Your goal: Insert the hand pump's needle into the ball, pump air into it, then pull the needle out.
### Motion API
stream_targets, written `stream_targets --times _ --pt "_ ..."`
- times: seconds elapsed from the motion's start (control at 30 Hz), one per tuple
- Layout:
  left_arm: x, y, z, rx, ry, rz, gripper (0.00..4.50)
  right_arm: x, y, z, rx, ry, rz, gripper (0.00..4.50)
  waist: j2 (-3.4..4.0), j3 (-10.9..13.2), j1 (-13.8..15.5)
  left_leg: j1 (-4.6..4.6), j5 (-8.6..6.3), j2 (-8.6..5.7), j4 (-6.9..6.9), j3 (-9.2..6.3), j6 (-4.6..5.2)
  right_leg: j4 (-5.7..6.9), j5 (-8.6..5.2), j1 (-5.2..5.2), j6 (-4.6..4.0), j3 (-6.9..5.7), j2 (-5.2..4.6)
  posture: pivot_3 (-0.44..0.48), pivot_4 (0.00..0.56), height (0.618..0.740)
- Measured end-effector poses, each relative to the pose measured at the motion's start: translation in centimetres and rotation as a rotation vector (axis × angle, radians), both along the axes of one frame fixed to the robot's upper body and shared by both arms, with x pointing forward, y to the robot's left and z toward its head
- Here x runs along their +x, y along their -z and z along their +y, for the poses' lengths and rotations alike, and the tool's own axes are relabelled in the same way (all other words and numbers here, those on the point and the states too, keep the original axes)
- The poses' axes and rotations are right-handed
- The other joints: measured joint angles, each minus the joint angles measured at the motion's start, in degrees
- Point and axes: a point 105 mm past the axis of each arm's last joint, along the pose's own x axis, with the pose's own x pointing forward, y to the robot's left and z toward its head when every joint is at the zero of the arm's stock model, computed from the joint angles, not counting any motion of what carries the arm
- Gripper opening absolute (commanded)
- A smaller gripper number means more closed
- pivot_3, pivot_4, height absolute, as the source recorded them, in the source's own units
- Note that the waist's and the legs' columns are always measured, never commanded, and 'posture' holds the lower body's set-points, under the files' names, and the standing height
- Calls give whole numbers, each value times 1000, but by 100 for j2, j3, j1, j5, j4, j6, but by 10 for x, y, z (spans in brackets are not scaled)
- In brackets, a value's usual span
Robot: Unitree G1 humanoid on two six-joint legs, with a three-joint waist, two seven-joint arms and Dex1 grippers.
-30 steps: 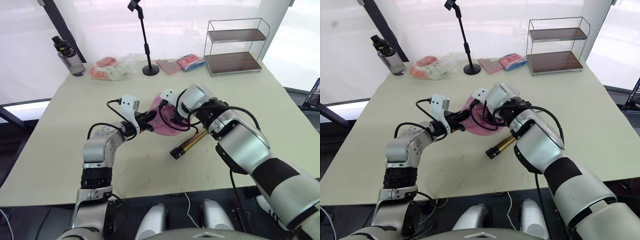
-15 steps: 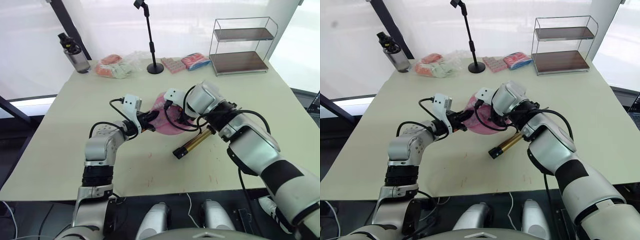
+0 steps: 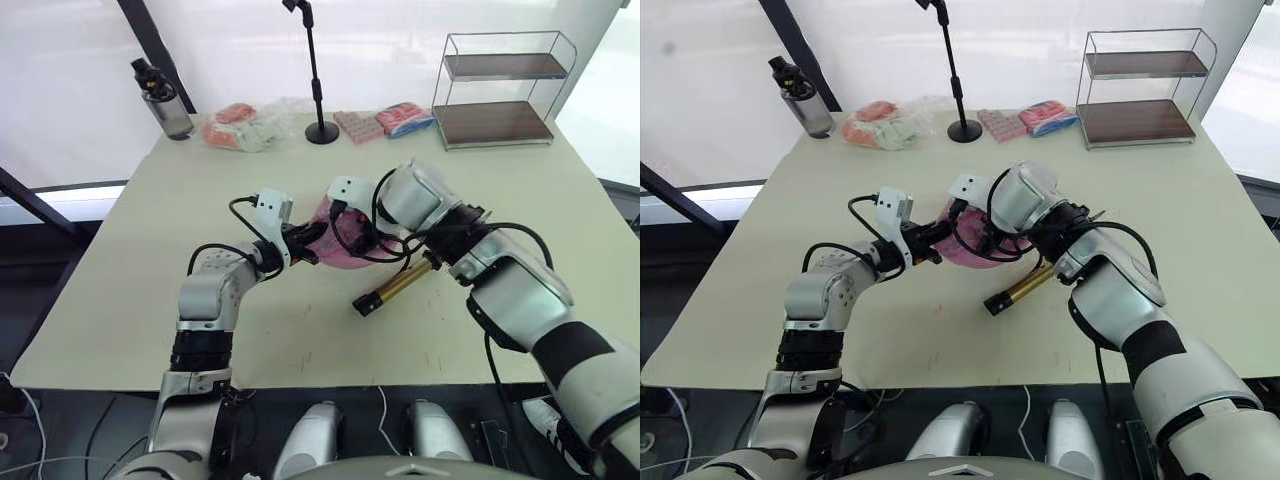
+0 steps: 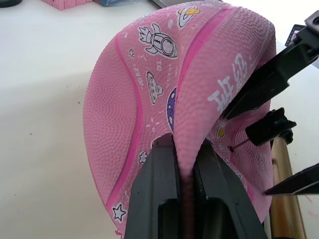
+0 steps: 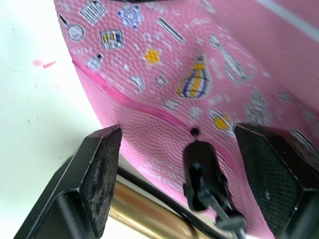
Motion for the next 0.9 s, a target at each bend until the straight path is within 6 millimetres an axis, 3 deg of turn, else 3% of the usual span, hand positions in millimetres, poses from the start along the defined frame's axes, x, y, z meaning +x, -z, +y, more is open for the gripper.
stream_targets --times 0.37,0.57,0.87,0.9 --pt "0 1 -1 -3 7 2 0 -10 -22 -34 176 -59 -57 3719 -2 5 23 -7 1 -10 1 -22 0 -10 -3 6 6 -16 -9 0 150 740" --pt "-1 1 0 -3 8 3 0 -15 -26 -35 339 -220 -234 3719 -9 14 25 -6 9 -10 3 -23 -11 -12 -5 9 10 -18 -10 0 150 740" --pt "-1 1 1 8 14 3 0 -16 -14 -37 362 -379 -343 3719 -16 26 22 3 12 -10 3 -23 -16 -15 -6 23 11 -18 -10 0 150 740" --pt "-1 1 0 9 15 3 0 -15 -9 -38 348 -395 -342 3112 -19 28 22 5 11 -10 3 -23 -15 -18 -6 28 11 -18 -10 0 150 740"
